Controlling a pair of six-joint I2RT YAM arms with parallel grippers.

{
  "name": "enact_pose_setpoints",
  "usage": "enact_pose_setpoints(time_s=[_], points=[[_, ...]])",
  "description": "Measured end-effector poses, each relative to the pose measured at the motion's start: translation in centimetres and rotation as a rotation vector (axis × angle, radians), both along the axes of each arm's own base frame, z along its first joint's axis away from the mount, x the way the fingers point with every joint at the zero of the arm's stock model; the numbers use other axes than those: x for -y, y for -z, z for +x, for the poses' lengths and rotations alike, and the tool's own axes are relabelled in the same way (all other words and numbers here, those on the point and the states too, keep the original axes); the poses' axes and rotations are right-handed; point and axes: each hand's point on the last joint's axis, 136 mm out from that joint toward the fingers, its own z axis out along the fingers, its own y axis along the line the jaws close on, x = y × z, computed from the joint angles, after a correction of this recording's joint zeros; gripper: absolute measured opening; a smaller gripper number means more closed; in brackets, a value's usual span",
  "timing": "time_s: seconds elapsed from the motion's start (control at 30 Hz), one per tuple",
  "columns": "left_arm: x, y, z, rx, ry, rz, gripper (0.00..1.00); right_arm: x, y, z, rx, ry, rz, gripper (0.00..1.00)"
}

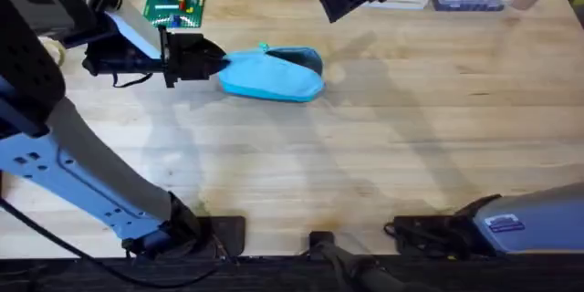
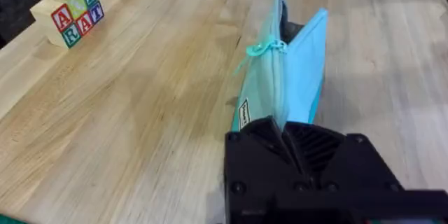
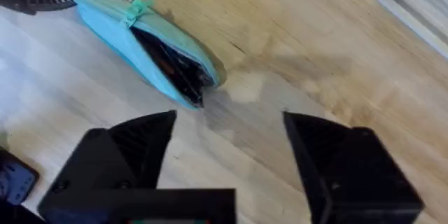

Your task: Unzip the bag, pick up the pens from the table one at a time and place them inside, then zip the bag closed.

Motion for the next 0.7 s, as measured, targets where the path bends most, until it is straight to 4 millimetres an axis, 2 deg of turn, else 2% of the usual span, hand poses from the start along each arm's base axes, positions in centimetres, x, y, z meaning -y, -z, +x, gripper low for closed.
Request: enact_pose_setpoints(time_s=[0.03,0.1,0.27,0.7], points=[[0.0,0.0,0.0,0.000,0.000,0.000,0.042,0.1,-0.4,-0.3,0.003,0.004,0.004,0.953],[0.0,0.0,0.0,0.000,0.000,0.000,0.042,0.4,-1.1,-0.9,0.002,0.028,0.019,0.992],[0.0,0.0,0.0,0.000,0.000,0.000,0.042,0.9,-1.4,-1.9,-0.038,0.100,0.046,0.996],[0.0,0.0,0.0,0.000,0.000,0.000,0.042,1.1,-1.1,-2.4,-0.076,0.145,0.055,0.997]])
